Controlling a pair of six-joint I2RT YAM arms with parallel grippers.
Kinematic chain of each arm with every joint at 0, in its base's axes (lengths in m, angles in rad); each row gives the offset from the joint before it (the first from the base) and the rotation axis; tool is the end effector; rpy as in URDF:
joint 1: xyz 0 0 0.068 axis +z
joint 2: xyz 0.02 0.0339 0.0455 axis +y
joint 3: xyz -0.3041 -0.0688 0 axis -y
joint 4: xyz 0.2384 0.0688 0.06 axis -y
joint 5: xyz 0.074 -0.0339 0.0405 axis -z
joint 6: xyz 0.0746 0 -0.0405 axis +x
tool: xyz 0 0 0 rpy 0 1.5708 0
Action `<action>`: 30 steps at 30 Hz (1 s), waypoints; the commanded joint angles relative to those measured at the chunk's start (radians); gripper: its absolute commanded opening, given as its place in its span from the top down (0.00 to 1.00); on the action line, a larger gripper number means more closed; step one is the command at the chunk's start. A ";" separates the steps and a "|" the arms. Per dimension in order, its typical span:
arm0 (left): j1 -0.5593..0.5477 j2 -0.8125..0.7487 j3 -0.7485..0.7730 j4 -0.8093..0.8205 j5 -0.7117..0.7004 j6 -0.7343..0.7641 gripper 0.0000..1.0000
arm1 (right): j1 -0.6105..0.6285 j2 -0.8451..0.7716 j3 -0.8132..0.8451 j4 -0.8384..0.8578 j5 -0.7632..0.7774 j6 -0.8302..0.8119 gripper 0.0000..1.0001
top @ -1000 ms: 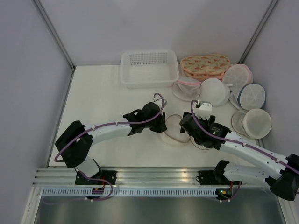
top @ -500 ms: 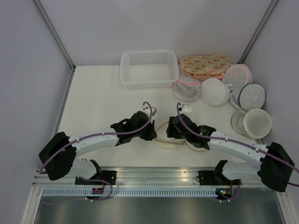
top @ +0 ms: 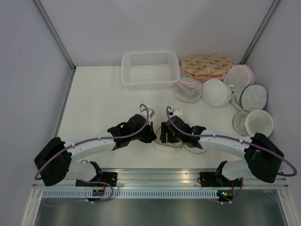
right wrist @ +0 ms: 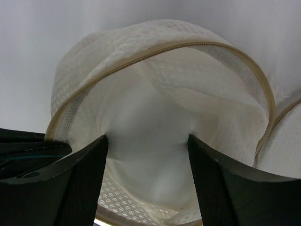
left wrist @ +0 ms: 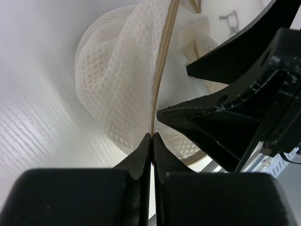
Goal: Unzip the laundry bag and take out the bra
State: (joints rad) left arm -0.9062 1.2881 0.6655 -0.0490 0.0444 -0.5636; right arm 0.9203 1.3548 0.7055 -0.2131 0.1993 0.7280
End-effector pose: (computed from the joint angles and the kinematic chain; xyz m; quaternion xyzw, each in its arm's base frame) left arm 0.1701 -0.2225 0.2228 0.1630 0.8856 -0.3062 0.3089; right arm 0.1793 0.2113 0.2025 -0.0553 0.9323 0.1899 0.3029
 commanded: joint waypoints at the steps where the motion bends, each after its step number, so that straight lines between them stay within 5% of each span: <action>1: -0.005 -0.032 -0.007 0.037 -0.021 -0.032 0.98 | 0.011 0.018 0.029 -0.072 0.037 -0.045 0.25; 7: -0.007 -0.030 -0.009 0.043 -0.011 -0.044 0.98 | 0.012 0.072 0.019 -0.022 0.002 -0.047 0.47; 12: -0.005 -0.035 -0.015 0.044 -0.006 -0.048 0.98 | 0.012 0.089 0.044 -0.035 0.026 -0.055 0.98; 19: -0.007 -0.058 -0.035 0.043 -0.014 -0.053 0.98 | 0.011 -0.175 0.083 -0.127 0.043 -0.099 1.00; 30: -0.005 -0.050 -0.037 0.043 -0.032 -0.064 0.98 | -0.011 -0.513 0.002 0.041 -0.297 -0.039 1.00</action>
State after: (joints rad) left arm -0.9066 1.2461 0.6315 -0.0177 0.0345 -0.5999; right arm 0.9195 0.8608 0.7303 -0.2962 0.0593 0.6498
